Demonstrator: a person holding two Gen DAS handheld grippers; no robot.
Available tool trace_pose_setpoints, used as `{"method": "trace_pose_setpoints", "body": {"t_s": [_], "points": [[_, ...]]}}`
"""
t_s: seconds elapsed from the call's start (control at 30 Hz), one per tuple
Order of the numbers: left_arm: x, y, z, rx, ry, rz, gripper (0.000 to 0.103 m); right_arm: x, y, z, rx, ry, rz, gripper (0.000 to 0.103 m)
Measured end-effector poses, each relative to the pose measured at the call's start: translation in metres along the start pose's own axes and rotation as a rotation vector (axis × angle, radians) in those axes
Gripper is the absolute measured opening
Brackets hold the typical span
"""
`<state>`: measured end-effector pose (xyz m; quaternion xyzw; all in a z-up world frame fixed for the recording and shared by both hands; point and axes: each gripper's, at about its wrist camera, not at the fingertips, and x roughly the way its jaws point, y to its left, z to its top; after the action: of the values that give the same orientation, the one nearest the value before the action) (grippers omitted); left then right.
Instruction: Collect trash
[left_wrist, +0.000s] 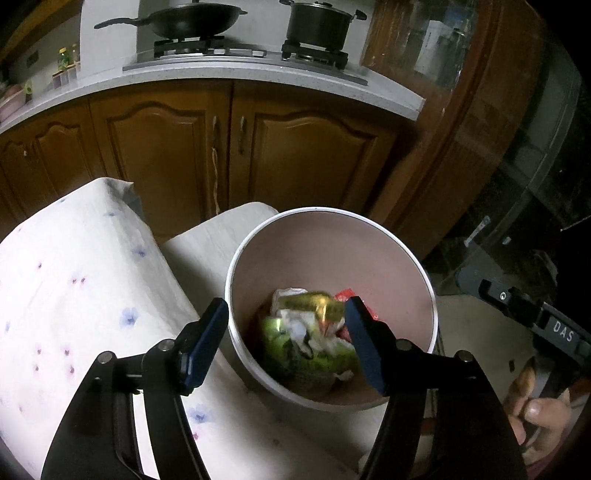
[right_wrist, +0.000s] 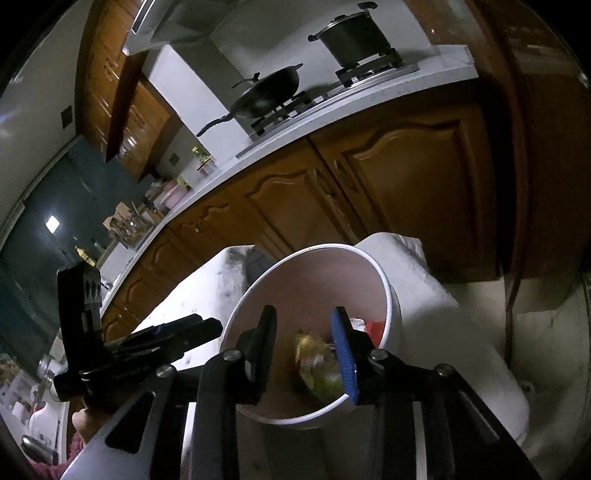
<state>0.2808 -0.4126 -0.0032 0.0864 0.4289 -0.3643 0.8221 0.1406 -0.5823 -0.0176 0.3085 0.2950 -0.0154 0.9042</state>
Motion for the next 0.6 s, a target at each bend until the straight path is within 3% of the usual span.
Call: {"method": "trace_pose_setpoints", "body": {"t_s": [0.17,0.4,0.6], "points": [[-0.005,0.005,-0.006,-0.017,-0.004,-0.002,0.066,-0.003,0.003,-0.001,0.002,-0.004,0.002,0.034],[-0.026,0.018,-0.024,-0.075,-0.025,0.005,0.067,-0.007,0.011,-0.006,-0.008,-0.015,0.011,0.043],[-0.053,0.028,-0.045,-0.111,-0.058,0.007,0.068,-0.015,0.029,-0.018,-0.031,-0.044,0.012,0.069]]}}
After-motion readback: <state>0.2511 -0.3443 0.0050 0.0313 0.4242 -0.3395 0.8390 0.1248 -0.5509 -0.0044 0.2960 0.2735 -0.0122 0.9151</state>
